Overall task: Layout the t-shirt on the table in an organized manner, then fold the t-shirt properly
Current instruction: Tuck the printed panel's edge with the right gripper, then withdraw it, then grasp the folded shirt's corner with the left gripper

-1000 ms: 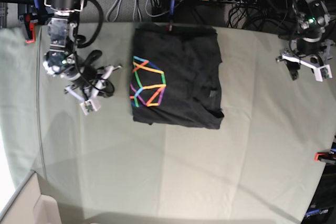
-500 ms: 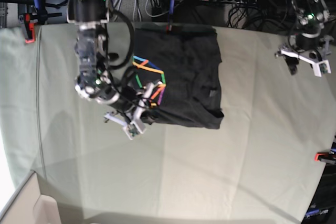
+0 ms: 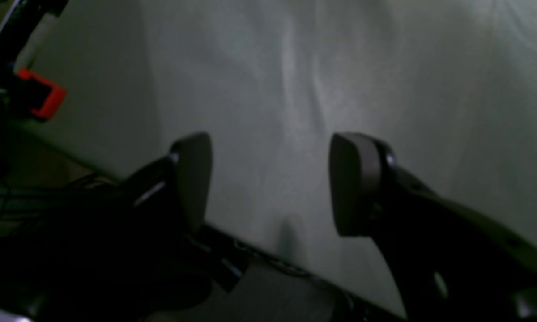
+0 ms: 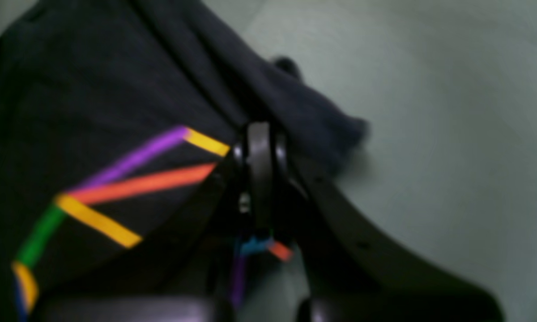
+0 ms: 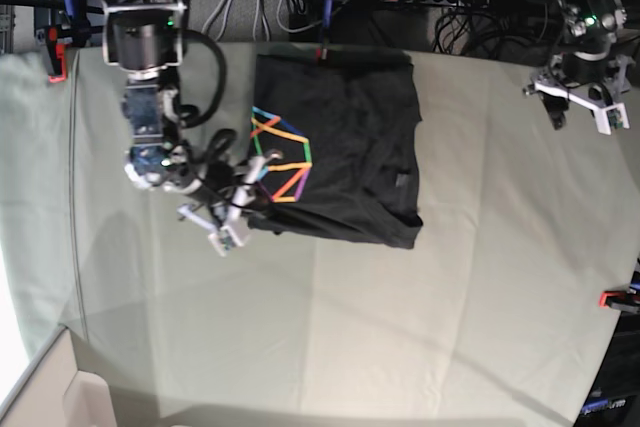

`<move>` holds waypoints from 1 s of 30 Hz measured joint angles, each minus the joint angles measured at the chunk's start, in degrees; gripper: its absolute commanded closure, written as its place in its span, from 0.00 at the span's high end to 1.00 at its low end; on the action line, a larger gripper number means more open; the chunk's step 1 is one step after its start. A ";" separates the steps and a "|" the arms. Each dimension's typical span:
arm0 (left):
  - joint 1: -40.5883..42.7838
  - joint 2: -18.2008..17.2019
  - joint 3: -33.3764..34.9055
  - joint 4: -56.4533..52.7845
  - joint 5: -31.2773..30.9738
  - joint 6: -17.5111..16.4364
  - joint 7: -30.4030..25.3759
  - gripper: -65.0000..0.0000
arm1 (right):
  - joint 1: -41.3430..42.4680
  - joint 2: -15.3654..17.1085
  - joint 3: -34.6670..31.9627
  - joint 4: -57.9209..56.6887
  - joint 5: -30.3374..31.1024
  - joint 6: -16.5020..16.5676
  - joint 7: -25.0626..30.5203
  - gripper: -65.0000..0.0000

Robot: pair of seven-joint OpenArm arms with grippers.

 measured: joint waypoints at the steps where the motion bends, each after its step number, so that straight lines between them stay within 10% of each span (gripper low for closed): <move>1: -0.13 -0.02 -0.02 0.00 -0.02 0.00 -0.02 0.62 | 0.00 0.59 0.68 0.00 -0.11 0.02 -0.04 0.00; 14: -0.28 -0.04 1.01 -0.07 -0.33 0.04 -0.02 0.62 | 0.22 1.95 13.86 -1.40 -0.57 0.02 -0.20 0.00; 22: 1.20 -1.33 7.43 1.95 -17.62 0.46 2.73 0.63 | -7.69 -2.14 10.71 16.50 -0.22 0.00 0.02 0.23; 30: -6.19 -1.42 18.12 2.80 -25.16 0.35 13.42 0.95 | -16.48 -0.94 11.10 24.41 -0.50 0.02 -0.79 0.44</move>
